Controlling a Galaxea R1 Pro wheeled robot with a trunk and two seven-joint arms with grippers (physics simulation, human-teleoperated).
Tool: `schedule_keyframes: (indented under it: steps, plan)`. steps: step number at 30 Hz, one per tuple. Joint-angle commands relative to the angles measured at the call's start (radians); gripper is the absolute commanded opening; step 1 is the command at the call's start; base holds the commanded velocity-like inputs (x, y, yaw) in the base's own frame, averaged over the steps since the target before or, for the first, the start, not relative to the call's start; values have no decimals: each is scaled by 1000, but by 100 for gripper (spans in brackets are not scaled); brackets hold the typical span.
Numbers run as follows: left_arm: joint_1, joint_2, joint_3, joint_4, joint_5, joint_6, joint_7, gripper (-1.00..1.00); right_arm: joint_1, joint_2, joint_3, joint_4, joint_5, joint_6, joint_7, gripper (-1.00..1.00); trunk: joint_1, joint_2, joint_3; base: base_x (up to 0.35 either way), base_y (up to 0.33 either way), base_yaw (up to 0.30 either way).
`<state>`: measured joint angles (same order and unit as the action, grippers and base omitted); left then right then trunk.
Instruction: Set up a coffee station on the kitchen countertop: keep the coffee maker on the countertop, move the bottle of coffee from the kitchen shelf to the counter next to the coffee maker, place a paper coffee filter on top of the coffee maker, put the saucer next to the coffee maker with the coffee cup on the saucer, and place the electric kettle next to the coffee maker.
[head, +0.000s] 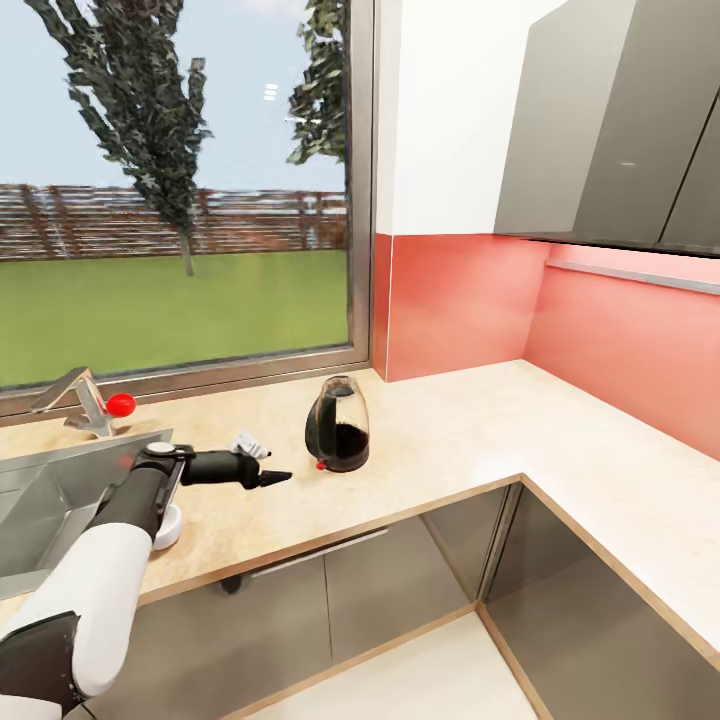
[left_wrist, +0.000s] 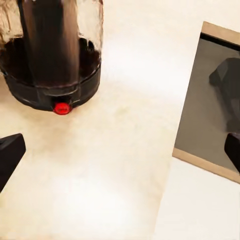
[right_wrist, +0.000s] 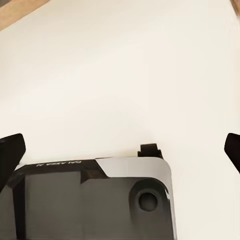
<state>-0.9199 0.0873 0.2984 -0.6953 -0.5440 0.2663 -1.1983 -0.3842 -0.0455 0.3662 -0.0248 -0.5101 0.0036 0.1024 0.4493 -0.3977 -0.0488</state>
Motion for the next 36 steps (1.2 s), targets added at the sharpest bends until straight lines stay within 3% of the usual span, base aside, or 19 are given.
schedule_keyframes:
  steps: [1, 7, 20, 36]
  plan:
    - [-2, -4, 5, -1, -6, -3, 17, 100, -1, 0, 8, 0, -10, 0, 3, 100, 1, -2, -2, 0, 0, 0]
    - [-2, -13, 9, 14, -2, -68, 62, 100, 1, 0, 8, 0, -10, -1, 3, 100, 1, -2, -2, 173, 0, 0]
    - [23, -40, 4, 16, -5, -76, 62, 100, 1, 0, 8, 0, -10, -1, 3, 100, 1, -2, -2, 59, -58, 0]
    - [24, -32, 10, 2, -2, -75, 62, 100, 1, 0, 8, 0, -10, -1, 3, 100, 1, -2, -2, 42, -38, 0]
